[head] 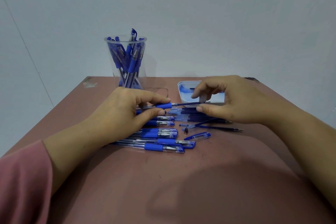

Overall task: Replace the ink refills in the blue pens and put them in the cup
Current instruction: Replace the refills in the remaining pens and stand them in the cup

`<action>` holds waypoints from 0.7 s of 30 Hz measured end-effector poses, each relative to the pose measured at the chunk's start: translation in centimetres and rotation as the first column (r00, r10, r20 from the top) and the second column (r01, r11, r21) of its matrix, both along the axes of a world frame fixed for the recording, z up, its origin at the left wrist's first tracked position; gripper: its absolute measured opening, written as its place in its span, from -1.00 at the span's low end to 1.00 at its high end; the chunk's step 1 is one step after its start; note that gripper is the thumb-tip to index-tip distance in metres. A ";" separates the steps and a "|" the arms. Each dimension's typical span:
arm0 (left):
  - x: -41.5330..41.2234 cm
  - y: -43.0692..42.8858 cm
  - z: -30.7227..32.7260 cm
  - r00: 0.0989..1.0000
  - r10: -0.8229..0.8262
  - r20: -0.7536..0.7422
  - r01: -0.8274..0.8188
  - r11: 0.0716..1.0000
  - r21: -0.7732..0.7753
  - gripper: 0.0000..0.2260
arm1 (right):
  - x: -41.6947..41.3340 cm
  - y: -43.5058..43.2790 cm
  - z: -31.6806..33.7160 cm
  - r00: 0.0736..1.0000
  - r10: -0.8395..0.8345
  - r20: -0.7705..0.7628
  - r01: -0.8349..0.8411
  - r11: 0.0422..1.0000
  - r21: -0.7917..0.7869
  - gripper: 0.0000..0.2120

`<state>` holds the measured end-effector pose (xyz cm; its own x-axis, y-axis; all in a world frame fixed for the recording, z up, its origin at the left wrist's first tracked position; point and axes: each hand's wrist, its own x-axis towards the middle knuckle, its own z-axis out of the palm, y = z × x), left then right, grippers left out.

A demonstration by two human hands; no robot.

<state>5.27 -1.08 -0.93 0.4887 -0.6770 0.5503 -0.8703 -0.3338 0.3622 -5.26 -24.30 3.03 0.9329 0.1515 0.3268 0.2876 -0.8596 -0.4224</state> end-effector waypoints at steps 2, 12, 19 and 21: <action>0.0 0.0 0.0 1.000 -0.002 -0.008 0.002 1.000 0.003 -0.75 | 0.3 0.0 -0.2 1.000 -0.013 0.011 0.013 1.000 -0.009 -0.87; -0.2 0.0 0.1 0.999 -0.022 -0.042 0.022 1.000 -0.008 -0.74 | 0.9 0.2 -1.4 0.997 -0.014 0.073 0.013 1.000 0.025 -0.89; 0.0 0.1 0.2 0.999 -0.018 -0.041 0.018 1.000 0.007 -0.77 | 1.4 0.5 -1.7 0.998 0.068 0.014 -0.068 0.997 0.047 -0.75; 0.0 0.1 0.2 0.999 -0.021 -0.049 0.021 1.000 -0.001 -0.73 | 1.4 0.0 -1.6 0.999 0.031 -0.006 -0.031 0.999 0.022 -0.77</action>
<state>5.28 -1.02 -0.71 0.5009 -0.6869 0.5266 -0.8583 -0.3156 0.4047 -3.87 -24.31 1.40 0.9298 0.1735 0.3246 0.3116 -0.8405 -0.4432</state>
